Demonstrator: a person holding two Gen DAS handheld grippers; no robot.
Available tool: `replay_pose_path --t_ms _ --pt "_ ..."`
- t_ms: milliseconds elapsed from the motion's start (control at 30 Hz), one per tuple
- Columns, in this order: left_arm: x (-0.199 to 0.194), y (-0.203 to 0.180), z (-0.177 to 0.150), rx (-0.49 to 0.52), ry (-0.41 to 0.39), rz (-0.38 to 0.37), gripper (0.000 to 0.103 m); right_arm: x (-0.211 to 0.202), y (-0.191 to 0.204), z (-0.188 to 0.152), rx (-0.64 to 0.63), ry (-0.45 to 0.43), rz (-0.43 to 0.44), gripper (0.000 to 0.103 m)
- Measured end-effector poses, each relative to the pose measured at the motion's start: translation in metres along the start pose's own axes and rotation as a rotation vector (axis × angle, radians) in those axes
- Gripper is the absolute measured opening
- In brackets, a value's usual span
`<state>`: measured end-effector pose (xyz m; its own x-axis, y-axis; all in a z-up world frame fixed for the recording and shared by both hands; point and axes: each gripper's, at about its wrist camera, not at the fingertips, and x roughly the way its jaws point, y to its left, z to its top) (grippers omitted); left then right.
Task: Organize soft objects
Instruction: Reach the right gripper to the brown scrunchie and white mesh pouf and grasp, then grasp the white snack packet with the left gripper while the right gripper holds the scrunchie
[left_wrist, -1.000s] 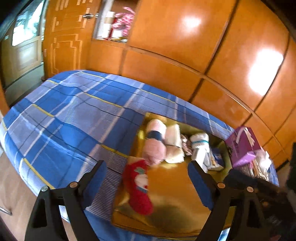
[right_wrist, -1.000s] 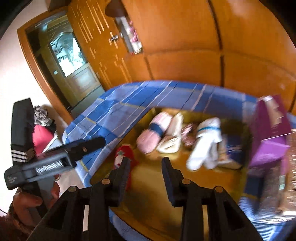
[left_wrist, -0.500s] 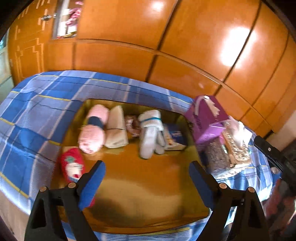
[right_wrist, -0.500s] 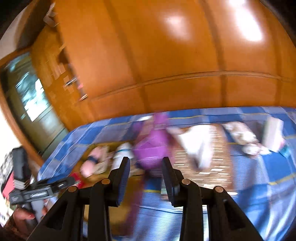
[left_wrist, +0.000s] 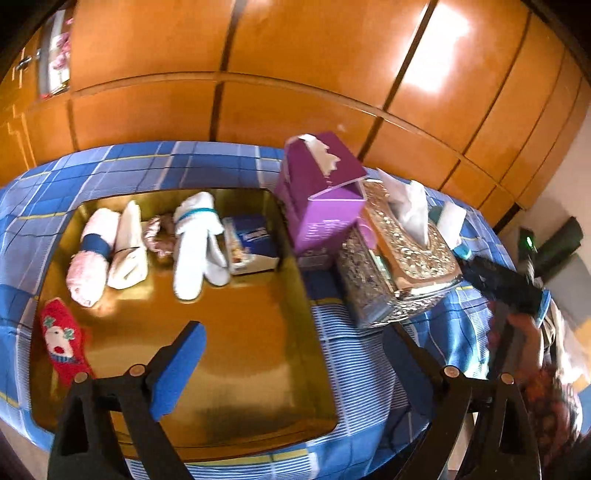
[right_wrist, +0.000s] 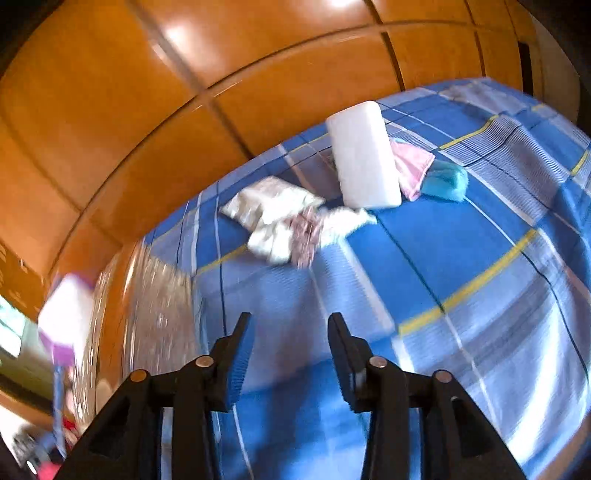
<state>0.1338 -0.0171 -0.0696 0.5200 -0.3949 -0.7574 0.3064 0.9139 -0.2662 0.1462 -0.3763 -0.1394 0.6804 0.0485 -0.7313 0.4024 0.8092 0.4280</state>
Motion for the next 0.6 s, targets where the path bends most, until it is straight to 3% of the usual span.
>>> replay_pose_path --t_ms 133,300,533,600 --pt "0.001 -0.013 0.002 0.021 0.005 0.004 0.097 0.03 -0.01 0.035 0.144 0.028 0.034 0.046" --pt "-0.002 -0.021 0.004 0.043 0.005 0.029 0.097 0.062 -0.018 0.055 0.273 0.038 0.05 0.046" --pt "-0.003 -0.028 0.01 0.054 0.005 0.026 0.097 0.09 -0.024 0.051 0.291 0.068 0.085 0.046" --pt "-0.003 -0.033 0.013 0.063 0.006 0.016 0.097 0.09 -0.026 0.052 0.256 0.066 0.106 0.039"
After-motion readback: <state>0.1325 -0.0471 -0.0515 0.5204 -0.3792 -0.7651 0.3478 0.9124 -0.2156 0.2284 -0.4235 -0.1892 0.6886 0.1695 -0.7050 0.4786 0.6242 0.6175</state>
